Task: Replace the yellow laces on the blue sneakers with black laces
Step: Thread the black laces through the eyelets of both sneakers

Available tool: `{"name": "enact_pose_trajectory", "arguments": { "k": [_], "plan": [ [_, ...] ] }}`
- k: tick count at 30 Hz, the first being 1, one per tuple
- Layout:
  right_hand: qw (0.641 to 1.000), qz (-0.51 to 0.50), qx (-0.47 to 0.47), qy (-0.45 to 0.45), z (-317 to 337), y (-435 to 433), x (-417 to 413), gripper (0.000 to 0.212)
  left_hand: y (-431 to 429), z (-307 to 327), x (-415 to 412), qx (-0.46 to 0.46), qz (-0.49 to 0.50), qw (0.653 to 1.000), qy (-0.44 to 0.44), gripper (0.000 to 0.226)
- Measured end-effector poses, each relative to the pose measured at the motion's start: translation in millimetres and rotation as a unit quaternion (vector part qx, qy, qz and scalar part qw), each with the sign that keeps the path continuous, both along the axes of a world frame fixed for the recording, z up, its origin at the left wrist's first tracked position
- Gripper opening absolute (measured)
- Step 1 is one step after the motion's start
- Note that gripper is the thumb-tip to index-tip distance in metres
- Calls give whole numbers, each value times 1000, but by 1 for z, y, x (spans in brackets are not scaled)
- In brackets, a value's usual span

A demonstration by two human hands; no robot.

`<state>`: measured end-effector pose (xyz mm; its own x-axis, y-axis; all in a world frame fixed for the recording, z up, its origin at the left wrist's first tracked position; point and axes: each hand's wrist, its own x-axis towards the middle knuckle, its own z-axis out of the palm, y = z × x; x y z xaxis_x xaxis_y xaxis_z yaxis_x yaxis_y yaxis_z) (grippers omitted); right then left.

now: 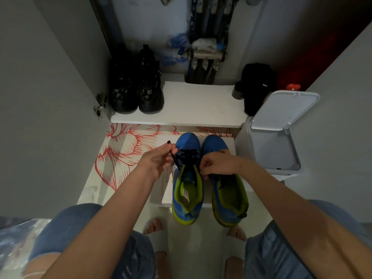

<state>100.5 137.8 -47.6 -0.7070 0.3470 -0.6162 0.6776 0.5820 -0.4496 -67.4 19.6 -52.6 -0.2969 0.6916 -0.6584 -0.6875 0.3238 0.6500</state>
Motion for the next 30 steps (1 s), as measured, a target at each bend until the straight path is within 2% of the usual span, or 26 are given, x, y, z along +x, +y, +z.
{"name": "enact_pose_trajectory", "arguments": {
  "k": [3,5,9,13,19,24,28,30],
  "plan": [
    [999,-4,32,38,16,1,-2,14,3,7,2,-7,33,999,12,6],
    [994,-26,39,97,29,1,-4,11,5,11,4,-2,38,999,25,6],
    [963,-113,-90,228,53,-1,-5,6,5,15,5,13,69,997,41,11],
    [957,-120,-117,235,64,-1,-4,6,5,22,5,28,46,996,73,14],
    [956,-123,-95,248,71,0,-4,3,8,37,16,88,-4,992,89,22],
    [894,-187,-138,384,93,3,-17,7,19,52,20,166,-29,974,150,22],
    [863,-215,-178,421,107,7,-27,15,30,70,23,175,3,963,206,24],
    [832,-246,-224,444,109,8,-30,14,36,79,25,185,10,954,236,21]
  ]
}}
